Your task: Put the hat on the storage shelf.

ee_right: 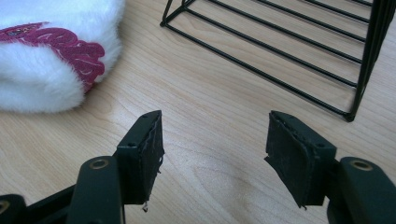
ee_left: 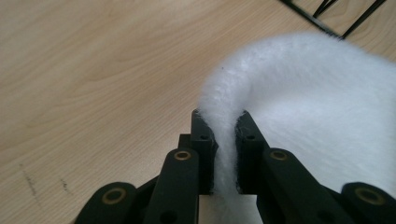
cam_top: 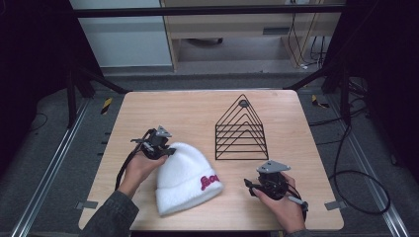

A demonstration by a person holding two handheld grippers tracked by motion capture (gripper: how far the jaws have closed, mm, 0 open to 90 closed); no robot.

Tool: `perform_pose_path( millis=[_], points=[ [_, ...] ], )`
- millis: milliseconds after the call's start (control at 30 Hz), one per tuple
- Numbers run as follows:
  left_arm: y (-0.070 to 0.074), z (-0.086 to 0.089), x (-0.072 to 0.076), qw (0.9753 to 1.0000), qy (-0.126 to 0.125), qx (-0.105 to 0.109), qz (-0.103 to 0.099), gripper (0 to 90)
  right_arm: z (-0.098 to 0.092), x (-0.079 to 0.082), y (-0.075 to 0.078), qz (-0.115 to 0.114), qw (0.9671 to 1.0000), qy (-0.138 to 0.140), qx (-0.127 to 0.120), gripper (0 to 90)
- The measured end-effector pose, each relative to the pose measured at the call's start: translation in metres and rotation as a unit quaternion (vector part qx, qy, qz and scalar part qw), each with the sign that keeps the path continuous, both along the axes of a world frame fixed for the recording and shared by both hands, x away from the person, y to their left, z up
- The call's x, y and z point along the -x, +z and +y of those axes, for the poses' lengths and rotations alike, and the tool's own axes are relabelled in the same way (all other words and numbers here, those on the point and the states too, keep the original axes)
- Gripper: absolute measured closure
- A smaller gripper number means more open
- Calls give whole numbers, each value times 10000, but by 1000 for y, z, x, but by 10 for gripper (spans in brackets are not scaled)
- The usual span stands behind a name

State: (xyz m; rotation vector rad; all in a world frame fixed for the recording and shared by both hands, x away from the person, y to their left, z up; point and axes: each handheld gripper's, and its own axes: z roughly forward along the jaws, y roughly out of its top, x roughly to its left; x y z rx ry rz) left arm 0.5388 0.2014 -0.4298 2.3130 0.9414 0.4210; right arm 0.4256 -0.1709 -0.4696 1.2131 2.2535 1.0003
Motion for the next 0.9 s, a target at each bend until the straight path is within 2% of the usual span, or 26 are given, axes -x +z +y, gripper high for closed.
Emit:
perform_pose_path(
  millis=[67,133,200,300,467,567,733,900],
  points=[
    [8,0,4,9999,-14,82,-101,810,-1,1,1,-22,10000,-6,8,366],
    [19,-1,10,9995,-84,79,-304,811,-3,1,1,-20,10000,-21,1,366],
    [31,-3,18,9984,-148,111,-539,811,-3,2,2,-38,10000,-17,8,366],
    [45,-5,29,9966,-237,130,-779,812,-5,2,3,-57,10000,-53,5,365],
    [65,-7,45,9935,-406,197,-1047,812,-5,4,3,-73,9999,-80,25,360],
    [79,-9,53,9910,-531,104,-1223,813,-3,4,3,-82,9999,-88,37,351],
    [105,-11,66,9867,-667,63,-1484,814,-4,6,4,-141,9999,-100,3,336],
    [118,-10,71,9842,-724,62,-1613,815,-6,6,4,-187,9998,-104,-24,328]
  ],
)
